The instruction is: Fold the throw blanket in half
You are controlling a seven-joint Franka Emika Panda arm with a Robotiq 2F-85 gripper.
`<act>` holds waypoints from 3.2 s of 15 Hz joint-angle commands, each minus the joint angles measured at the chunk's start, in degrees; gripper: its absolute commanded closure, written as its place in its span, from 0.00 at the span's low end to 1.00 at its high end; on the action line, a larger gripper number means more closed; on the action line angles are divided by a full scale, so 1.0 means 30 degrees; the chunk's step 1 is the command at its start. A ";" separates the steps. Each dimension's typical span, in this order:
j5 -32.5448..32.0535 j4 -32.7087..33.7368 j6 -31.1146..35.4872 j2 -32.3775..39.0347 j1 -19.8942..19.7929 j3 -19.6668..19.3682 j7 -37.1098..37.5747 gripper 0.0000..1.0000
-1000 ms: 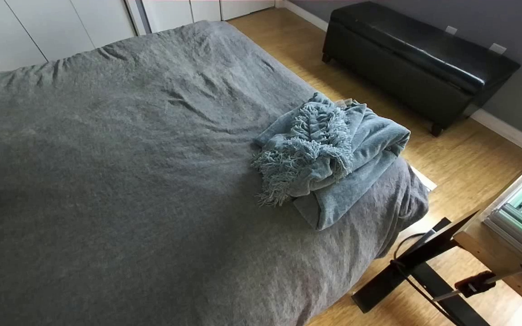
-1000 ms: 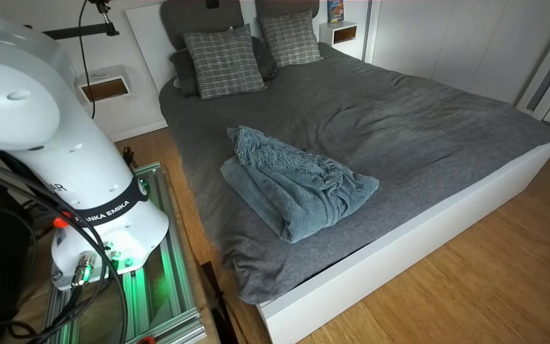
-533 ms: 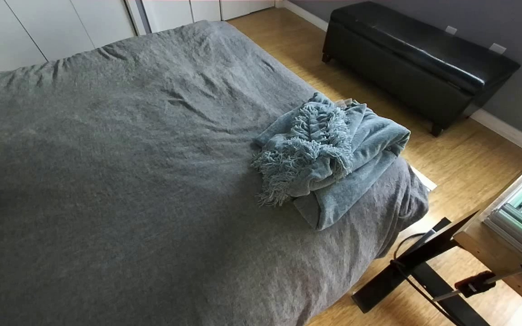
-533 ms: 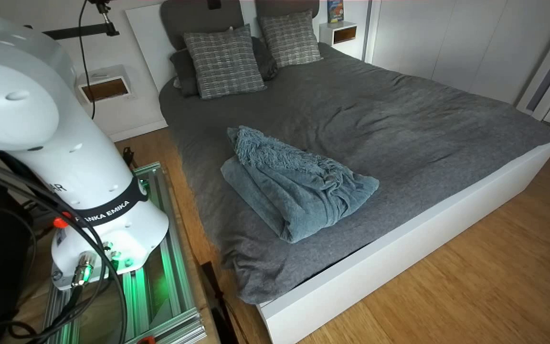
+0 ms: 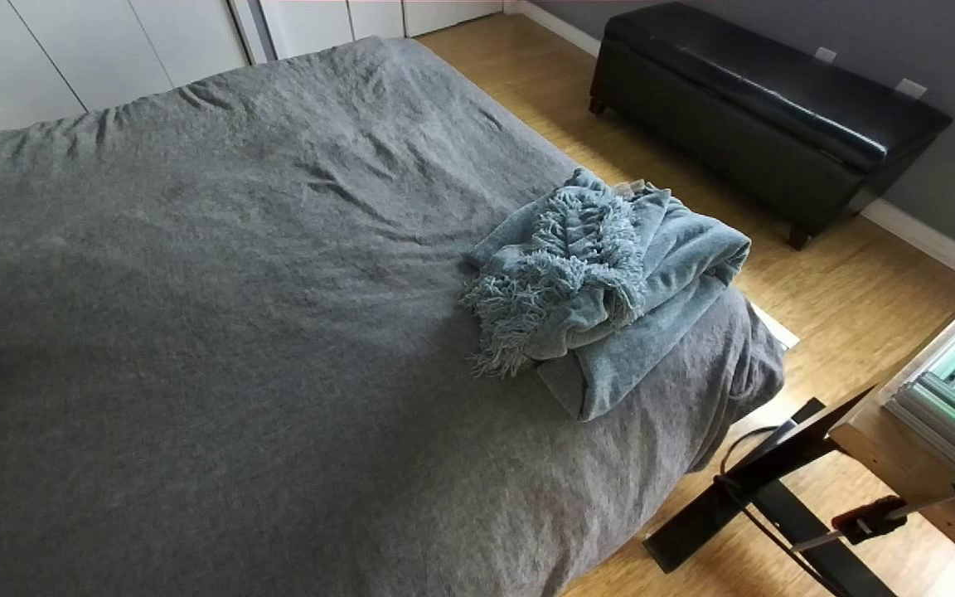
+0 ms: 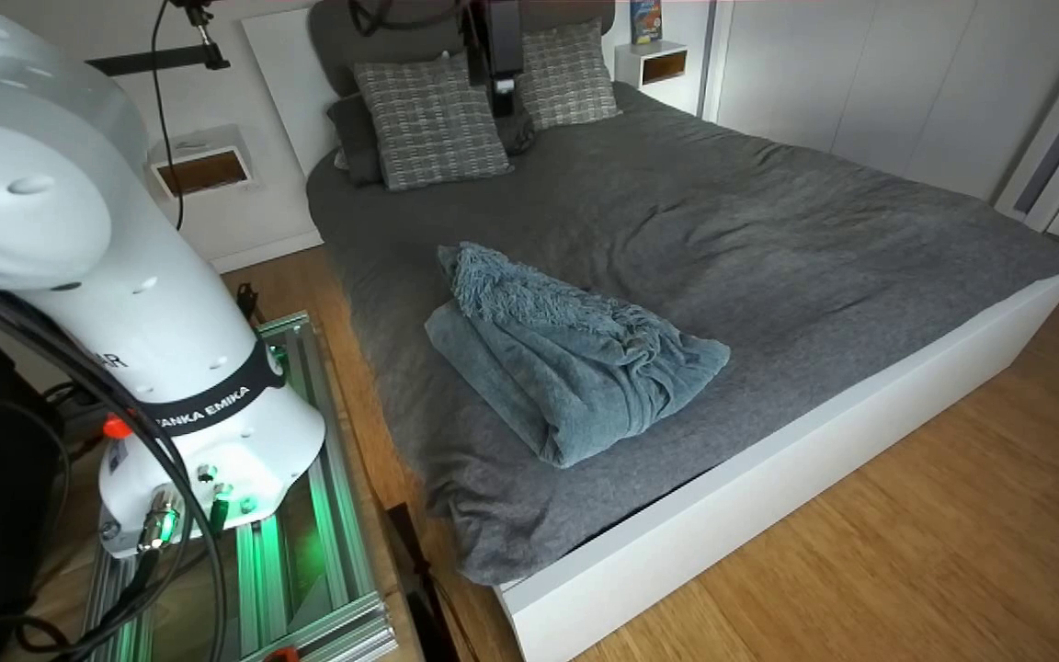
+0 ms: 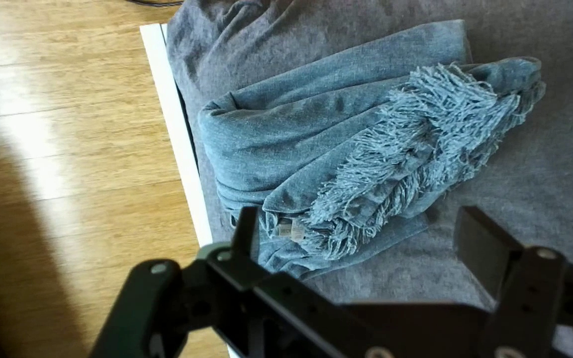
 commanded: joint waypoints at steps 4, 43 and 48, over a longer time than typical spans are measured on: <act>0.0040 -0.0608 0.5048 0.5532 0.0050 -0.0497 -0.0905 0.00; 0.4690 1.0260 1.2734 2.8365 -0.8611 0.2754 -1.3825 0.00; 0.3742 1.0875 1.3161 2.9371 -0.9303 0.3238 -1.4002 0.00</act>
